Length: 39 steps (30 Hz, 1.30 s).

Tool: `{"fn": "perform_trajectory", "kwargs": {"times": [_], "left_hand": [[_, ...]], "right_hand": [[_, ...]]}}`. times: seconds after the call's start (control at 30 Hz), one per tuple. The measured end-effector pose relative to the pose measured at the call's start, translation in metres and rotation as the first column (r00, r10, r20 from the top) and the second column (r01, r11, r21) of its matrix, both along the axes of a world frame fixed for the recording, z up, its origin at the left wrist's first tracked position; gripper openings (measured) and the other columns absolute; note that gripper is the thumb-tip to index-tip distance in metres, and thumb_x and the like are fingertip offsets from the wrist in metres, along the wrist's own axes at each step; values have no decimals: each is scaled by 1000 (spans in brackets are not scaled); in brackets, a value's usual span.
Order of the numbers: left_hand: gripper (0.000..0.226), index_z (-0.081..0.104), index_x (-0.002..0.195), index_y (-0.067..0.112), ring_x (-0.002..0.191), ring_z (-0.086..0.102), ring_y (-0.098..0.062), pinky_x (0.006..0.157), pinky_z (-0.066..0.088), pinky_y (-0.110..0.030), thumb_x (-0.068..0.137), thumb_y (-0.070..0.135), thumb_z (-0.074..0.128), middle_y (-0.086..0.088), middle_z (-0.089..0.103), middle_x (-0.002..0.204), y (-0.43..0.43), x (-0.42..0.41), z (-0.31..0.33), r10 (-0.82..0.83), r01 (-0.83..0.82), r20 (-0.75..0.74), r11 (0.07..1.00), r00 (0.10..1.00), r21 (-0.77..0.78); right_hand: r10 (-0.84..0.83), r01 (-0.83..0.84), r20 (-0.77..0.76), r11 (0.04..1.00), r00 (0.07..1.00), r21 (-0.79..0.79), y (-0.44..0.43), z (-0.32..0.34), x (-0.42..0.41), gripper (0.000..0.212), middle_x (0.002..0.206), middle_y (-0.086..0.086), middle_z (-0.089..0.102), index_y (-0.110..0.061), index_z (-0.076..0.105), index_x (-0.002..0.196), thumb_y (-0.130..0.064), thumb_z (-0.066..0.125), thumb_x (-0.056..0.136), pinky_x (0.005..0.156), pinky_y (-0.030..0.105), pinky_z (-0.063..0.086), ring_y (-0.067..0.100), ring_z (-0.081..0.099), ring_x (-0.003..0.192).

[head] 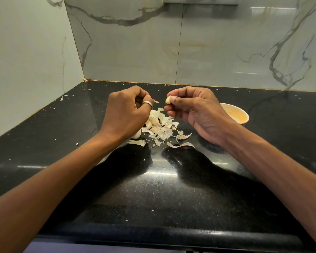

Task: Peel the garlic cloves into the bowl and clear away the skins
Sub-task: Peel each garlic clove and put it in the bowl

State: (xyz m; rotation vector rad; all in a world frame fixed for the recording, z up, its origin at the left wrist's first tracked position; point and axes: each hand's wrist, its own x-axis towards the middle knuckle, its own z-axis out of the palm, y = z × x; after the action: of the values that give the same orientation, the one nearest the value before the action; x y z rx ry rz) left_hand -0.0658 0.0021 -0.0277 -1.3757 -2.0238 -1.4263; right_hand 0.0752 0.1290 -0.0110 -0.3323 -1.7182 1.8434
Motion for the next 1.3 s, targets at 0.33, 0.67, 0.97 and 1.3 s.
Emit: {"fn": "perform_trajectory", "kwargs": {"times": [0.33, 0.67, 0.97, 1.3], "left_hand": [[13, 68, 87, 25, 71, 62, -9, 69, 56, -39, 85, 38, 68, 12, 64, 77, 1, -5, -5, 81, -93, -167, 994, 983, -64], [23, 61, 77, 20, 68, 53, -21, 63, 34, -29, 75, -3, 65, 7, 54, 85, 0, -5, -6, 135, -168, -288, 981, 948, -95], [24, 59, 72, 19, 69, 44, -12, 61, 36, -30, 84, 13, 79, 13, 50, 85, 2, -7, -11, 152, -169, -300, 985, 942, -32], [25, 70, 70, 26, 75, 62, -23, 60, 49, -35, 75, 3, 77, 5, 66, 94, -3, -6, -7, 156, -191, -295, 977, 943, -94]], "right_hand": [[-34, 34, 25, 999, 999, -10, -2, 1, 0, 5, 85, 13, 73, 2, 67, 99, 3, 66, 94, 67, 26, 59, 23, 74, 79], [15, -24, -30, 950, 999, -310, -5, 13, 5, 5, 86, 20, 73, 6, 65, 93, 6, 60, 92, 66, 21, 61, 24, 75, 78], [15, -9, 65, 996, 998, -87, 8, 18, 10, 9, 92, 19, 70, 6, 69, 97, 10, 62, 92, 75, 23, 62, 23, 74, 83], [-559, 169, 299, 636, 773, 753, 42, 47, 37, 12, 82, 3, 78, -16, 79, 85, -7, 71, 83, 77, 31, 61, 15, 75, 85]]}}
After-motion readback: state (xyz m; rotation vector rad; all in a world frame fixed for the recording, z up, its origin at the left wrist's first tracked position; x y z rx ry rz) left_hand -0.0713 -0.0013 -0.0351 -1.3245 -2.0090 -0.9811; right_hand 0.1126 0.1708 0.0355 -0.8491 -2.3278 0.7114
